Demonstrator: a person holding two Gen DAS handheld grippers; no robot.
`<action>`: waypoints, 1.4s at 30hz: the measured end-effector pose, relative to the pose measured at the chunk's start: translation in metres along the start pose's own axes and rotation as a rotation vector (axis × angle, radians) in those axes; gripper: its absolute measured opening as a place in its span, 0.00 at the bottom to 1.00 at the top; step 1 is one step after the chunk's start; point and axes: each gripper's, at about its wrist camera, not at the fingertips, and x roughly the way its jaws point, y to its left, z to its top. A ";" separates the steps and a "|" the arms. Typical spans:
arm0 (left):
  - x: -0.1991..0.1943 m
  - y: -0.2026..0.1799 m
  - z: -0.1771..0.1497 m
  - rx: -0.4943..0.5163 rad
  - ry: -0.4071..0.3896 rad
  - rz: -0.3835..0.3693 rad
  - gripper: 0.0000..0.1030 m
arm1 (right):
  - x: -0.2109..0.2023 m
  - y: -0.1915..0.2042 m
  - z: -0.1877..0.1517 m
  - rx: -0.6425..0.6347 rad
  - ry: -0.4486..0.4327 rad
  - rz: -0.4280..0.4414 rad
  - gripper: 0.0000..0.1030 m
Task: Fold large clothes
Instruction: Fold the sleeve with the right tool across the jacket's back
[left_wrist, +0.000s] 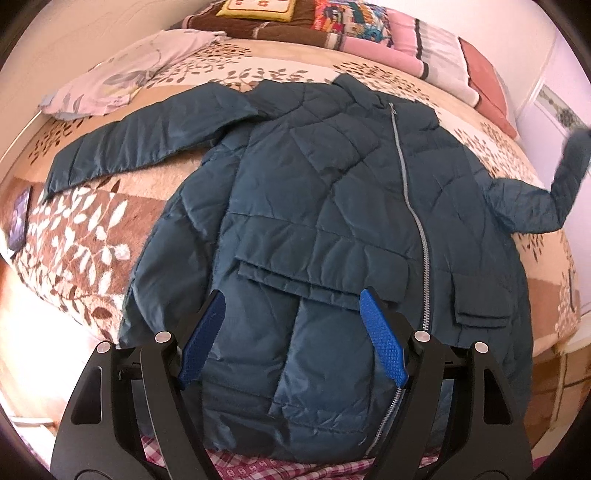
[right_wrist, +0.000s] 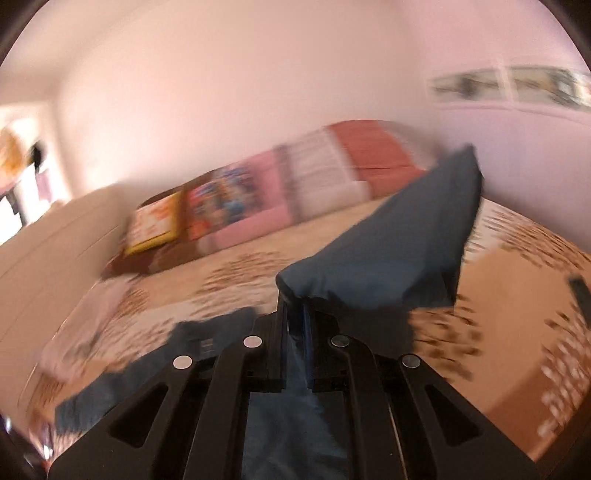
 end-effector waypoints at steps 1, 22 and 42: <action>0.000 0.005 0.001 -0.014 -0.003 -0.003 0.73 | 0.011 0.021 -0.002 -0.029 0.017 0.037 0.08; 0.016 0.063 0.006 -0.115 -0.002 0.021 0.73 | 0.182 0.209 -0.217 -0.323 0.668 0.241 0.42; 0.019 0.029 0.045 -0.003 -0.053 0.047 0.75 | 0.112 0.101 -0.183 -0.180 0.557 0.001 0.59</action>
